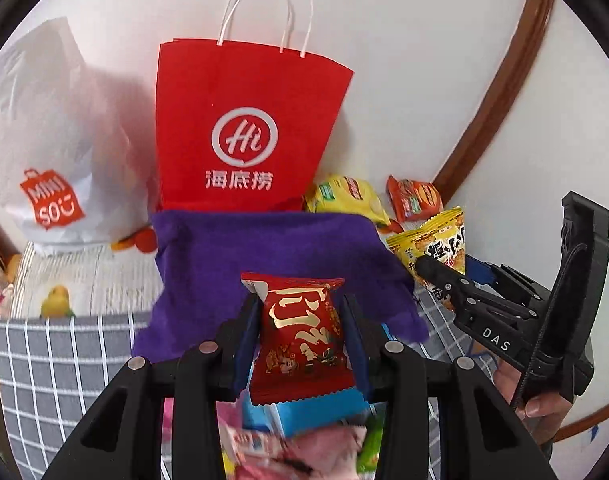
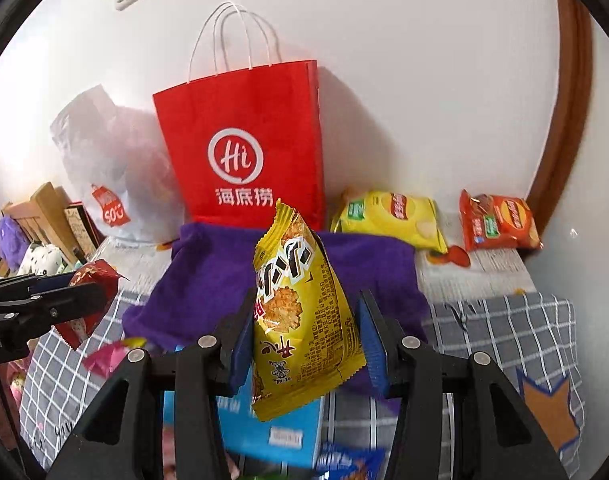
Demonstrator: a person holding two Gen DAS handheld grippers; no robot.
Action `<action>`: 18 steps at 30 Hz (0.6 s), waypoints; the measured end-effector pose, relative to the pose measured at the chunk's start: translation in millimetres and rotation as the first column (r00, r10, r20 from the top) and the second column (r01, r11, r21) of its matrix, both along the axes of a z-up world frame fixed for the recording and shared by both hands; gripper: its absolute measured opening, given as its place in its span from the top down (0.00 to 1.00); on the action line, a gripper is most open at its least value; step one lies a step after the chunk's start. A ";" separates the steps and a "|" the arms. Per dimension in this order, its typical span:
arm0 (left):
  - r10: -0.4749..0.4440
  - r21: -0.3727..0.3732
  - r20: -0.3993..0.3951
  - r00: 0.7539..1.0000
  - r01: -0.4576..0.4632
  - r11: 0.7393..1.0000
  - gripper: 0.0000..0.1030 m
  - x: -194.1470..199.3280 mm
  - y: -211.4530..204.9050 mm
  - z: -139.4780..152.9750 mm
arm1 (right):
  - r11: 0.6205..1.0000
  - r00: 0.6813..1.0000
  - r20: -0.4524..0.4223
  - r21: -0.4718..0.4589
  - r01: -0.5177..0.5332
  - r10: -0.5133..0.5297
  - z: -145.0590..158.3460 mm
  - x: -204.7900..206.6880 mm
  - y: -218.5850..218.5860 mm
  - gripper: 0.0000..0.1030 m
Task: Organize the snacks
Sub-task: 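Lift and carry both held snacks over the purple towel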
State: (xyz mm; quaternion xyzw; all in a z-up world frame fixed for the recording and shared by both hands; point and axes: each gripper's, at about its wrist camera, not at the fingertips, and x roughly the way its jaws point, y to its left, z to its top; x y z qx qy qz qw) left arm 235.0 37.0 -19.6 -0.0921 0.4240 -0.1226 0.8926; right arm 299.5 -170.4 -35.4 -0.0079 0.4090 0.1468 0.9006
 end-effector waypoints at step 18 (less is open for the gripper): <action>0.058 -0.001 -0.030 0.998 -0.058 0.998 0.63 90.4 25.6 -18.7 | 1.000 0.999 -0.027 0.024 -0.020 0.020 -20.8 83.2 17.1 0.55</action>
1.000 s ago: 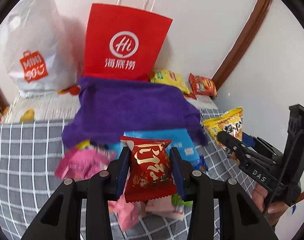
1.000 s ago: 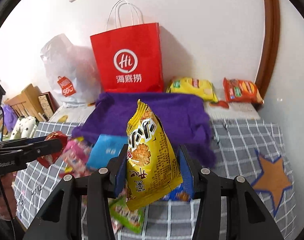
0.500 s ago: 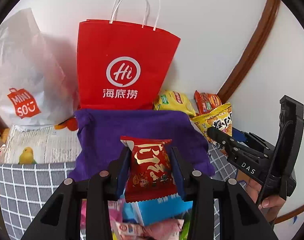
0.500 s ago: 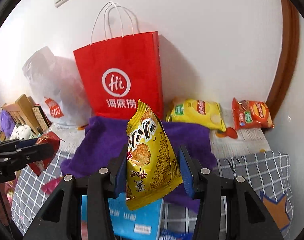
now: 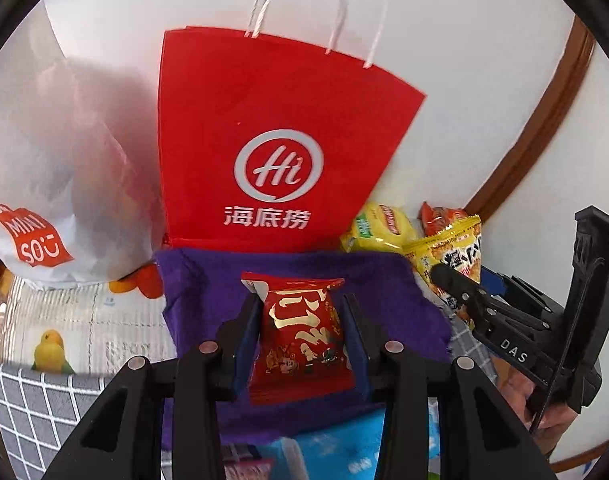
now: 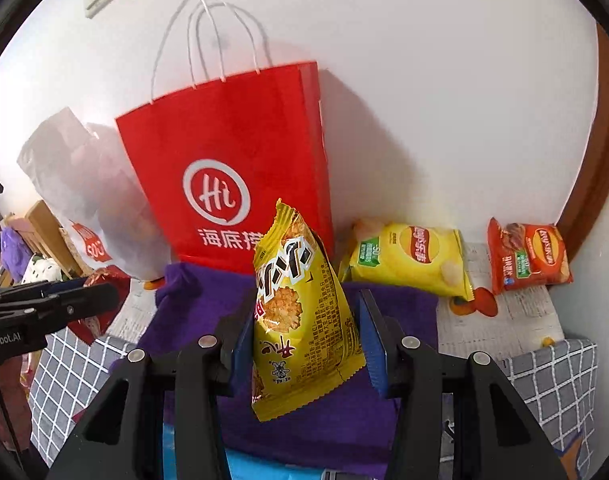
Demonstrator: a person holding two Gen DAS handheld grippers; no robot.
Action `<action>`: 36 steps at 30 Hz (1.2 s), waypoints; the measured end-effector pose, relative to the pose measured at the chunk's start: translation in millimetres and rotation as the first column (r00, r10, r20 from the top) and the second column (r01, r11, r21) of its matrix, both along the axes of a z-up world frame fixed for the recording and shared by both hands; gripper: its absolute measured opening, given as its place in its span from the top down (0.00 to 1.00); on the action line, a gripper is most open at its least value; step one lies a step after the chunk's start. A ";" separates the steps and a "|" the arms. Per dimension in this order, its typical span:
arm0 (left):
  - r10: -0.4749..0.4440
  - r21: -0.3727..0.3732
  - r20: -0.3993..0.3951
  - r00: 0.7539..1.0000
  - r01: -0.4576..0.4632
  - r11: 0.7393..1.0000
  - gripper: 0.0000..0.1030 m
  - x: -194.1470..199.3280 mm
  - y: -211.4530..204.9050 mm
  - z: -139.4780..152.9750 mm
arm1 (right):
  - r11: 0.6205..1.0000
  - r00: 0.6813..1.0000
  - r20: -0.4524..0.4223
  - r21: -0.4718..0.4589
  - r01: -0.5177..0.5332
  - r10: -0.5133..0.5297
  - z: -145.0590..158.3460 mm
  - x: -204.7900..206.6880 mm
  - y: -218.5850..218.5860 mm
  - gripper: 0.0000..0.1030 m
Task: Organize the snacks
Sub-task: 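Lift and carry both held snacks over the purple towel, then open the right tool to drop the yellow bag on the towel while the left tool releases the red packet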
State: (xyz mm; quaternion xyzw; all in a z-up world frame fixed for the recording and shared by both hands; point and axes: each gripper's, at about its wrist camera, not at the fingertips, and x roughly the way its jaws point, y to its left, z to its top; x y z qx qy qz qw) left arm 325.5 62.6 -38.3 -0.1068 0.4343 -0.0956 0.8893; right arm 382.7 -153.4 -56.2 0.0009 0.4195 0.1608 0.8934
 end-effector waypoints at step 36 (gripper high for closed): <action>0.015 0.083 -0.221 0.975 0.004 0.997 0.63 47.2 -6.2 -100.8 | 0.985 0.977 -0.213 -0.166 -0.053 0.016 -102.0 38.2 7.6 0.54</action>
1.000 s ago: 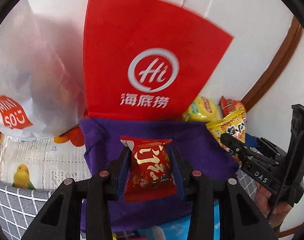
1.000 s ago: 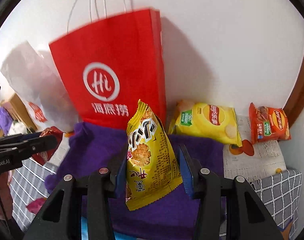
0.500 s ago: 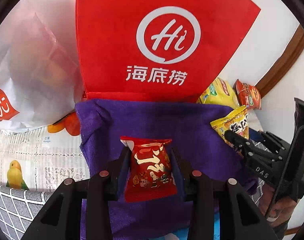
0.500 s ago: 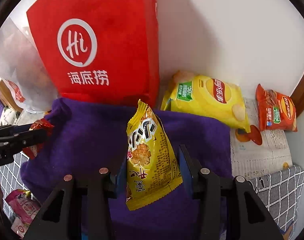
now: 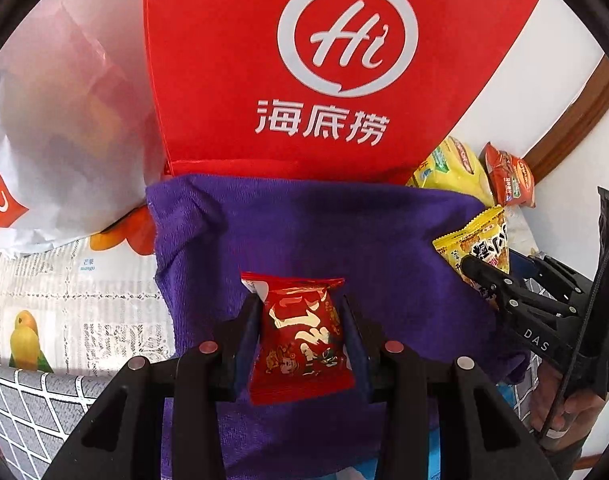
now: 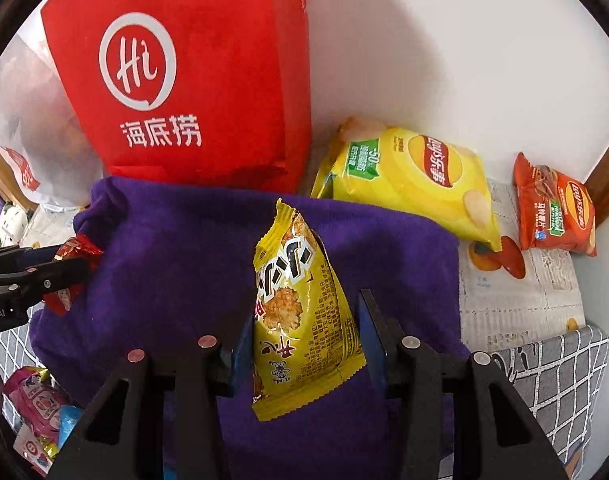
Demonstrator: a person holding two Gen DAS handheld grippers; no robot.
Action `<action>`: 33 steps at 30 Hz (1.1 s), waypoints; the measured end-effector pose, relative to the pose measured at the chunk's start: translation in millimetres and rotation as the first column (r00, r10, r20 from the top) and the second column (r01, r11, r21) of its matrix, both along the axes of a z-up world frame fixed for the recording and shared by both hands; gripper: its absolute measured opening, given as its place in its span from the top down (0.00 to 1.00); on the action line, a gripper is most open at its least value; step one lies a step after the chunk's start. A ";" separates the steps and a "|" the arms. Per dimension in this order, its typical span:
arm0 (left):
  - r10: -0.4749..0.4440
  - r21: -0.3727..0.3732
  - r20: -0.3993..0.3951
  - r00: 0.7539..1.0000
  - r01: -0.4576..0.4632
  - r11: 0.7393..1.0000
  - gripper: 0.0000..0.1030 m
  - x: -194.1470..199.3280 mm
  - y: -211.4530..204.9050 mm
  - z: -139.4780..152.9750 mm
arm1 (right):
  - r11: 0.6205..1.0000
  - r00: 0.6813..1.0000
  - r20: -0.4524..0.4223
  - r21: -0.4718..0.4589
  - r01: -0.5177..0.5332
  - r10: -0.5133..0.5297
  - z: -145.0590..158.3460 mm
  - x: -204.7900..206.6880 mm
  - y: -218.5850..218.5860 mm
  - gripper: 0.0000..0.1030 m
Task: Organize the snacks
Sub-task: 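Open the right tool to drop the yellow bag on the towel while the left tool releases the red packet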
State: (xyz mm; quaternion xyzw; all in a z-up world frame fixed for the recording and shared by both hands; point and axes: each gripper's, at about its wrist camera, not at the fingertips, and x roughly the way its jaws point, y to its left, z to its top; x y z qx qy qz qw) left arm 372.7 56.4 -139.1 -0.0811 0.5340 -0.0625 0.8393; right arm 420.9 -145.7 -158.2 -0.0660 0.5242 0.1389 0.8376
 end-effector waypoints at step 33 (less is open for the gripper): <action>-0.032 -0.040 -0.054 0.998 0.030 0.999 0.60 4.2 -8.8 -10.5 | 0.999 0.997 0.050 0.001 -0.051 0.051 18.7 -10.2 9.7 0.38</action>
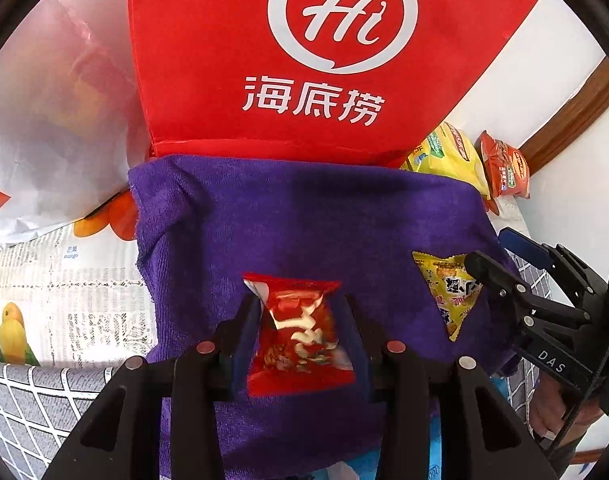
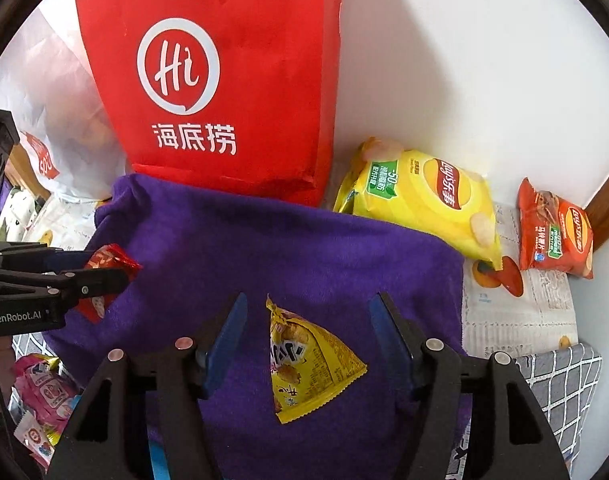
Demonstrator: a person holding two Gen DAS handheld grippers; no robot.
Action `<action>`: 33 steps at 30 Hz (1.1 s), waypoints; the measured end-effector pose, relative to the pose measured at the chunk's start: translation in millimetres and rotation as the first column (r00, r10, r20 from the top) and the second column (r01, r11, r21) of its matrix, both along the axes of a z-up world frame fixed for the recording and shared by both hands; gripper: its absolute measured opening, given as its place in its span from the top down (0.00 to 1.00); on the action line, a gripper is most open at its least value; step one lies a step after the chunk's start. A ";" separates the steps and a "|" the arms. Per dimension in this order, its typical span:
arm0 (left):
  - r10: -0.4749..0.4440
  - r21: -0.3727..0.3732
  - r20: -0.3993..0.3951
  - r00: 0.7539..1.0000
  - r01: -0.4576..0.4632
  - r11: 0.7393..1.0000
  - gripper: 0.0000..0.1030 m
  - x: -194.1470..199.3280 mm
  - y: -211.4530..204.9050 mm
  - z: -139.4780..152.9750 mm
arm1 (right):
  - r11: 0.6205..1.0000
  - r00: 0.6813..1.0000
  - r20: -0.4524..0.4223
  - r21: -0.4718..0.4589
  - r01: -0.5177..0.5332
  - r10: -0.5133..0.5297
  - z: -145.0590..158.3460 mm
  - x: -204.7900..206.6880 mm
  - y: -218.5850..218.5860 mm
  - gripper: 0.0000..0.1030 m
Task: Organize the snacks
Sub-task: 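Open the right tool to drop the yellow bag on the towel while the left tool releases the red packet, then withdraw both open tools from the towel back toward the snack pile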
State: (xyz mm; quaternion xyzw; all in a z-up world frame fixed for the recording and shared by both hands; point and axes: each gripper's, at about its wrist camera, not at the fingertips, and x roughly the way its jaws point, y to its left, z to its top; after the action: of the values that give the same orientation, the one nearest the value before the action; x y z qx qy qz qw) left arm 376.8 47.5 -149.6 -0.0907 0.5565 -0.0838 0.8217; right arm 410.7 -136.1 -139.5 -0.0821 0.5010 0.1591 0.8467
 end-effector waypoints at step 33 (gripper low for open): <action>-0.023 -0.024 0.157 0.987 0.027 0.999 0.43 -38.9 0.4 79.3 | 0.991 0.988 0.094 0.063 0.117 -0.123 53.6 -75.4 -28.9 0.38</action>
State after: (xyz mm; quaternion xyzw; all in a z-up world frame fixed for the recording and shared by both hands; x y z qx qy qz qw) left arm 337.9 47.9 -70.2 -0.0873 0.4900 -0.1083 0.8606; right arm 335.3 -165.0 -86.0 -0.0351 0.4582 0.1179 0.8803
